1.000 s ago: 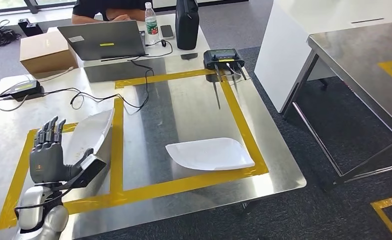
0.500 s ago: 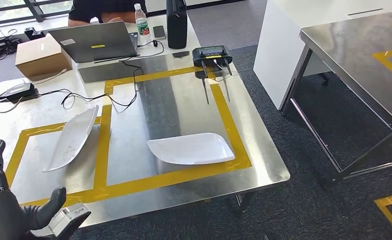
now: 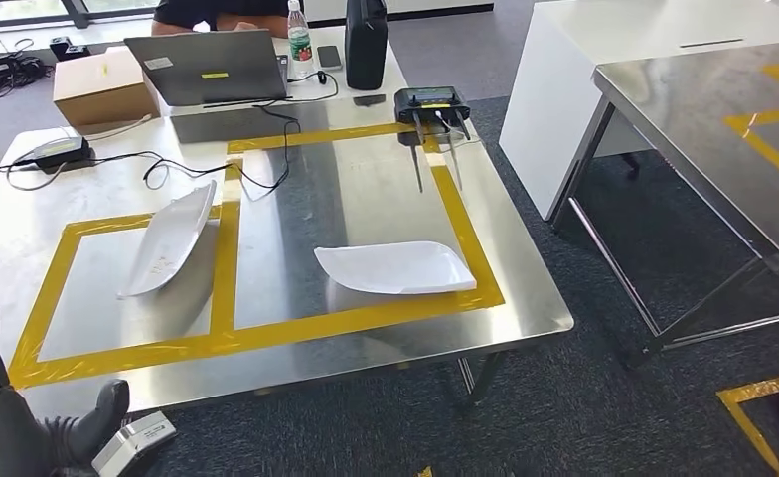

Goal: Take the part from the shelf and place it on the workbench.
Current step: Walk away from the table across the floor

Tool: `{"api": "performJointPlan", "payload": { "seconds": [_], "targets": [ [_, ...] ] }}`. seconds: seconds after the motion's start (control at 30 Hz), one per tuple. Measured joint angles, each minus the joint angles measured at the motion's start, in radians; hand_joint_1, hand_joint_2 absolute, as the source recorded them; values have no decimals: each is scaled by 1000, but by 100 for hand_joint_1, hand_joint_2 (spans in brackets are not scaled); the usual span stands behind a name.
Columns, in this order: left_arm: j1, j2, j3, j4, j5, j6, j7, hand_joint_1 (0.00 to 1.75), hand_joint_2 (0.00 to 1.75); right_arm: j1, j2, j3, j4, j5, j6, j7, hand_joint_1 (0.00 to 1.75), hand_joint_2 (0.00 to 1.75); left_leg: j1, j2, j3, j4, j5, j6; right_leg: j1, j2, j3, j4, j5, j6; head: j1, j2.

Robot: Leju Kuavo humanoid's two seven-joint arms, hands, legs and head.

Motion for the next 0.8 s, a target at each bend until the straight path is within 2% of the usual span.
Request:
{"api": "performJointPlan", "payload": {
  "seconds": [0.03,0.07,0.1,0.13,0.17,0.23,0.27,0.3,0.37,0.4,0.43,0.47,0.53,0.57,0.6,0.63,0.67,0.7,0.73,0.77,0.8],
  "targets": [
    [0,0,-1,2,0,0,0,0,0,0,0,0,0,0,0,-1,0,0,-1,1,-12,2,9,2,0,0,-13,61,-38,2,0,0],
    [1,0,-2,3,0,0,0,0,0,0,0,0,0,0,1,-1,0,0,-3,2,-24,5,18,2,1,0,-18,107,-52,3,0,0],
    [1,0,-3,5,0,0,0,0,0,0,0,0,0,0,1,-1,0,0,-4,3,-37,9,27,1,1,0,-10,129,-47,3,0,0],
    [1,0,-3,7,1,0,0,0,0,0,-1,0,0,0,0,-1,0,0,-5,4,-51,15,34,0,2,0,15,116,-24,2,0,0],
    [0,0,-4,8,2,-2,-1,0,0,0,-1,0,0,2,0,2,0,0,-5,4,-64,22,40,-2,3,-1,58,67,3,0,0,0],
    [-4,-1,-8,13,5,-9,-2,0,0,-2,-4,0,0,8,0,11,0,0,-7,6,-86,36,49,-9,8,-2,155,-70,18,-12,0,0],
    [-8,-1,-11,18,7,-15,-2,0,0,-3,-5,0,-1,11,0,14,0,0,-7,7,-92,41,54,-14,11,-2,183,-118,14,-18,0,0],
    [-13,-1,-15,24,8,-21,-2,0,0,-5,-5,0,-1,12,0,16,0,0,-8,8,-95,43,60,-20,14,-2,194,-143,8,-25,-1,0],
    [-20,-2,-19,35,7,-31,1,0,0,-6,-5,0,-1,16,0,20,0,0,-6,8,-96,42,71,-32,13,-3,185,-150,21,-39,0,0],
    [-21,-2,-20,40,7,-35,2,0,0,-7,-5,0,-1,20,0,26,0,0,-5,5,-102,47,65,-38,11,-4,178,-153,31,-46,-1,0],
    [-21,-2,-20,43,7,-40,3,0,0,-7,-5,0,-1,25,0,31,0,0,-4,2,-110,64,42,-45,7,-6,170,-158,41,-53,-2,0],
    [-20,-3,-20,48,10,-44,3,0,0,-7,-5,0,-1,28,0,35,0,0,-2,-1,-122,99,2,-51,4,-8,159,-161,53,-57,-3,0],
    [-17,-5,-20,59,21,-54,2,0,0,-8,-6,0,-1,30,0,36,0,0,6,-4,-147,202,-88,-63,3,-9,133,-162,74,-60,-5,0],
    [-16,-7,-20,68,30,-61,2,0,0,-8,-6,0,-1,31,0,37,0,0,11,-4,-152,250,-112,-69,2,-9,119,-161,85,-59,-5,0],
    [-15,-9,-20,80,44,-71,2,0,0,-8,-6,0,-1,33,0,41,0,0,14,-4,-148,277,-111,-73,1,-10,104,-160,96,-57,-5,0],
    [-17,-11,-20,96,60,-81,2,0,0,-8,-6,0,-1,37,0,44,0,0,18,-4,-130,276,-88,-76,0,-11,89,-158,107,-53,-5,0],
    [-20,-14,-20,116,77,-92,2,0,0,-9,-6,0,-1,41,0,47,0,0,21,-4,-97,245,-56,-79,-2,-12,74,-156,117,-48,-5,0],
    [-26,-18,-17,148,97,-103,2,0,0,-10,-6,0,-1,46,0,48,0,0,23,-5,-50,185,-35,-80,-4,-12,62,-152,128,-42,-5,0],
    [-36,-24,-10,190,115,-113,2,0,0,-12,-6,0,-1,49,0,48,0,0,23,-7,2,112,-32,-79,-5,-12,51,-149,137,-34,-5,0],
    [-46,-32,1,242,133,-121,1,0,0,-14,-6,0,-1,52,0,49,0,0,20,-10,37,55,-38,-73,-6,-11,47,-148,147,-27,-4,0],
    [-57,-40,17,310,150,-126,-2,0,0,-16,-7,0,-2,56,0,50,0,0,16,-12,58,16,-49,-66,-7,-11,45,-149,157,-19,-5,0]
  ]
}}
